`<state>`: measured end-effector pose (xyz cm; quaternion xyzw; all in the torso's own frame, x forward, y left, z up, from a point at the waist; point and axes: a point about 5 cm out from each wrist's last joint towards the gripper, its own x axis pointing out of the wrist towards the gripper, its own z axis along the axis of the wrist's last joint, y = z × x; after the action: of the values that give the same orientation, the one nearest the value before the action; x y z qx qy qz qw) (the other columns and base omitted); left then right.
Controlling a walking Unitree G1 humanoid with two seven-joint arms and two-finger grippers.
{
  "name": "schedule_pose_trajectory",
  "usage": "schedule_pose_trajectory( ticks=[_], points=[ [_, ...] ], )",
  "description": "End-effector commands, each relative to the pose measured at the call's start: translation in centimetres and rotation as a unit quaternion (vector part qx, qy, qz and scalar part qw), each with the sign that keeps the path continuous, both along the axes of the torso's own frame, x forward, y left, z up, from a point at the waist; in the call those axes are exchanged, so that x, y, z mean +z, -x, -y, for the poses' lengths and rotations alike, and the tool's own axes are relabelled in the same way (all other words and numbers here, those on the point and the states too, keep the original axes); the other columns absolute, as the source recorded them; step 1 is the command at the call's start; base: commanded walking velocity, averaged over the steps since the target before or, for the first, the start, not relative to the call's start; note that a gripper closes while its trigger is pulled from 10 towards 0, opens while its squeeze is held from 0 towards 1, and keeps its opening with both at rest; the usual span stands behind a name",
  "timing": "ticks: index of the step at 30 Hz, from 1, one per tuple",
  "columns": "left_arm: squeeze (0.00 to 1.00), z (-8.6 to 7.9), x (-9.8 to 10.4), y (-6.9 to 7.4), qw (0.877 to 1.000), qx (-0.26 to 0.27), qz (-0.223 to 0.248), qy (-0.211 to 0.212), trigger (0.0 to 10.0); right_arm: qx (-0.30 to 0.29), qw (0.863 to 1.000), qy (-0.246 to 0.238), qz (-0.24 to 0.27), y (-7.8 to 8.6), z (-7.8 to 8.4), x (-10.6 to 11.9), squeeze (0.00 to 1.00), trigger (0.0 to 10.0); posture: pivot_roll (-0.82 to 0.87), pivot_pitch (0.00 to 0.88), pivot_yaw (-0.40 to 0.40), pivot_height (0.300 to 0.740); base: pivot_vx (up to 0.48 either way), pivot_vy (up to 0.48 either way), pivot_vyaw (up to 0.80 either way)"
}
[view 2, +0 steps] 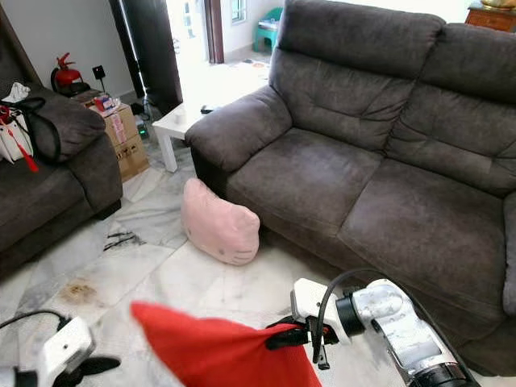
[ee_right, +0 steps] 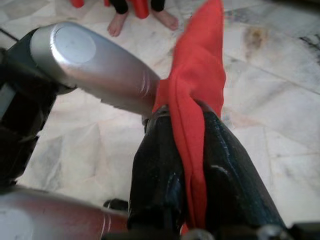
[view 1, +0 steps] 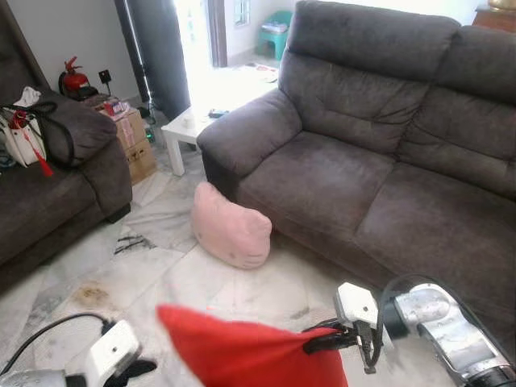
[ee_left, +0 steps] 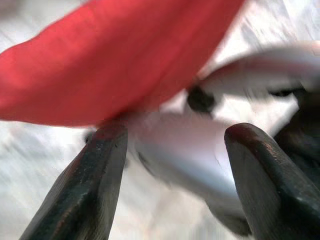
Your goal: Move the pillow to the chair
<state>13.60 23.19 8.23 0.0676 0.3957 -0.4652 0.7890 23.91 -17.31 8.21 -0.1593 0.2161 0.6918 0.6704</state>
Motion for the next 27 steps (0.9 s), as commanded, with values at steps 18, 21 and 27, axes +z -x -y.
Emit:
schedule_pose_trajectory(
  ticks=[18,21,27],
  points=[
    [0.0,-1.8,-1.7,-4.9,0.947,-0.059,0.215,-0.23,10.0,0.096,0.995,0.006,0.039,0.8,-0.8,1.8,0.0,10.0,0.11,0.0,-0.028,0.74,0.0,0.0,0.0],
    [0.0,-1.7,-1.5,-5.5,0.933,-0.085,0.257,-0.236,10.0,0.102,0.994,0.003,0.042,0.8,-0.8,2.0,0.0,10.0,0.11,0.0,-0.028,0.74,0.0,0.0,0.0],
    [0.0,-1.5,-2.1,-5.0,0.945,-0.105,0.231,-0.205,10.0,0.129,0.99,-0.029,0.055,1.1,-1.4,3.2,0.0,10.0,0.1,0.0,-0.025,0.74,0.0,0.0,0.0]
  ],
)
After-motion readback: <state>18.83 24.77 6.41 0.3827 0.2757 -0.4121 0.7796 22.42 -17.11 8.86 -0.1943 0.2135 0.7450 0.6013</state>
